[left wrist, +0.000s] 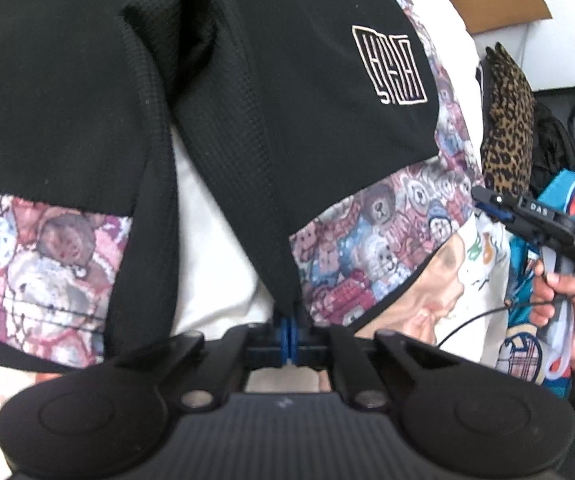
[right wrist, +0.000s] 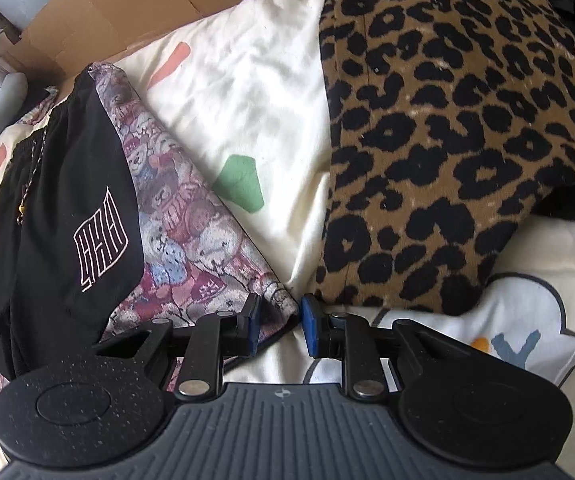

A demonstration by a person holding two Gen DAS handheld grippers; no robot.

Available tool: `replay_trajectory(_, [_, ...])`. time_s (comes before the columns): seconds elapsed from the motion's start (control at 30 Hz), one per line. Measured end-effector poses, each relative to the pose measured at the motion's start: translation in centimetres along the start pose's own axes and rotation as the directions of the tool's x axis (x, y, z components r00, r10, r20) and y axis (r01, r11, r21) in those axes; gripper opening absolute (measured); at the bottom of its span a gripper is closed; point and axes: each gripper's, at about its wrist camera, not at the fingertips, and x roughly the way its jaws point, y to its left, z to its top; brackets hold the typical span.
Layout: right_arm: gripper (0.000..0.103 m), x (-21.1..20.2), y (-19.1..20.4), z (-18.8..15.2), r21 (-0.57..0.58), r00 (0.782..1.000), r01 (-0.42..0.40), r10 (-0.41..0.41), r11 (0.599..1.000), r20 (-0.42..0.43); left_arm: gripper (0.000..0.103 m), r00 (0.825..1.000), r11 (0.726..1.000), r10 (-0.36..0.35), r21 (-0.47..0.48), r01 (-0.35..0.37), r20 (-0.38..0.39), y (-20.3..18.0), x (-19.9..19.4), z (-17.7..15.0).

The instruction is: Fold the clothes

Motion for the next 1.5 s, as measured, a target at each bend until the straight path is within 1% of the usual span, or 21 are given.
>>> replay_trajectory(0.23, [0.026, 0.4, -0.8, 0.5, 0.071, 0.999, -0.040, 0.040, 0.997, 0.000, 0.001, 1.000, 0.999, 0.011, 0.051, -0.010, -0.022, 0.0, -0.2, 0.4])
replay_trajectory(0.43, [0.026, 0.3, -1.8, 0.5, 0.162, 0.994, -0.107, 0.104, 0.981, 0.024, 0.002, 0.999, 0.997, 0.034, 0.073, -0.031, -0.038, -0.1, -0.4, 0.8])
replay_trajectory(0.53, [0.026, 0.0, -1.8, 0.9, 0.174, 0.991, -0.126, 0.117, 0.977, 0.061, 0.002, 0.998, 0.996, 0.046, 0.082, -0.042, -0.041, -0.4, -0.6, 1.0])
replay_trajectory(0.6, [0.026, 0.0, -1.6, 1.2, 0.169, 0.991, -0.125, 0.113, 0.978, 0.078, 0.002, 0.998, 0.995, 0.048, 0.087, -0.044, -0.045, -0.7, -0.5, 1.1])
replay_trajectory(0.7, [0.025, -0.4, -0.8, 1.4, 0.131, 0.989, -0.115, 0.100, 0.985, 0.111, 0.004, 0.997, 0.995, 0.051, 0.088, -0.047, -0.052, -0.9, -0.4, 1.2])
replay_trajectory(0.77, [0.025, -0.6, -0.2, 1.6, 0.105, 0.987, -0.107, 0.093, 0.989, 0.134, 0.010, 0.998, 0.996, 0.044, 0.080, -0.040, -0.052, -1.0, -0.5, 1.3])
replay_trajectory(0.83, [0.025, -0.9, 0.4, 1.8, 0.084, 0.983, -0.108, 0.094, 0.991, 0.159, 0.020, 0.998, 0.997, 0.038, 0.075, -0.034, -0.049, -1.2, -0.7, 1.5])
replay_trajectory(0.87, [0.025, -1.0, 0.6, 2.0, 0.077, 0.980, -0.115, 0.100, 0.990, 0.173, 0.024, 0.998, 0.997, 0.039, 0.074, -0.035, -0.046, -1.2, -0.8, 1.7])
replay_trajectory(0.93, [0.025, -0.5, 1.2, 2.2, 0.059, 0.981, -0.114, 0.103, 0.992, 0.163, 0.042, 0.998, 0.997, 0.040, 0.072, -0.037, -0.041, -1.4, -1.0, 1.9])
replay_trajectory(0.97, [0.025, -0.1, 1.5, 2.2, 0.047, 0.983, -0.107, 0.099, 0.993, 0.154, 0.043, 0.998, 0.997, 0.041, 0.069, -0.039, -0.038, -1.4, -1.0, 2.1])
replay_trajectory(1.1, [0.025, 1.7, 1.7, 2.0, 0.053, 0.992, -0.078, 0.072, 0.996, 0.105, 0.044, 0.998, 0.998, 0.060, 0.015, -0.060, -0.027, -1.2, -0.8, 2.8])
replay_trajectory(1.2, [0.025, 2.2, 1.7, 1.5, 0.045, 0.993, -0.080, 0.076, 0.996, 0.086, 0.044, 0.997, 0.997, 0.066, -0.026, -0.066, -0.031, -1.1, -0.3, 3.0])
replay_trajectory(1.33, [0.025, 2.2, 1.8, 0.9, 0.037, 0.994, -0.084, 0.081, 0.996, 0.074, 0.043, 0.996, 0.995, 0.089, -0.035, -0.090, -0.031, -1.3, 0.3, 2.8])
replay_trajectory(1.37, [0.025, 2.1, 1.8, 0.7, 0.034, 0.994, -0.084, 0.081, 0.996, 0.073, 0.040, 0.995, 0.995, 0.095, -0.034, -0.096, -0.031, -1.3, 0.2, 2.7])
replay_trajectory(1.43, [0.025, 2.0, 1.7, 0.4, 0.028, 0.994, -0.085, 0.083, 0.996, 0.070, 0.019, 0.994, 0.994, 0.106, -0.036, -0.107, -0.035, -1.2, 0.2, 2.6])
replay_trajectory(1.5, [0.025, 1.9, 1.7, 0.0, 0.023, 0.994, -0.086, 0.084, 0.996, 0.067, 0.012, 0.995, 0.994, 0.097, -0.045, -0.099, -0.039, -1.0, 0.2, 2.4])
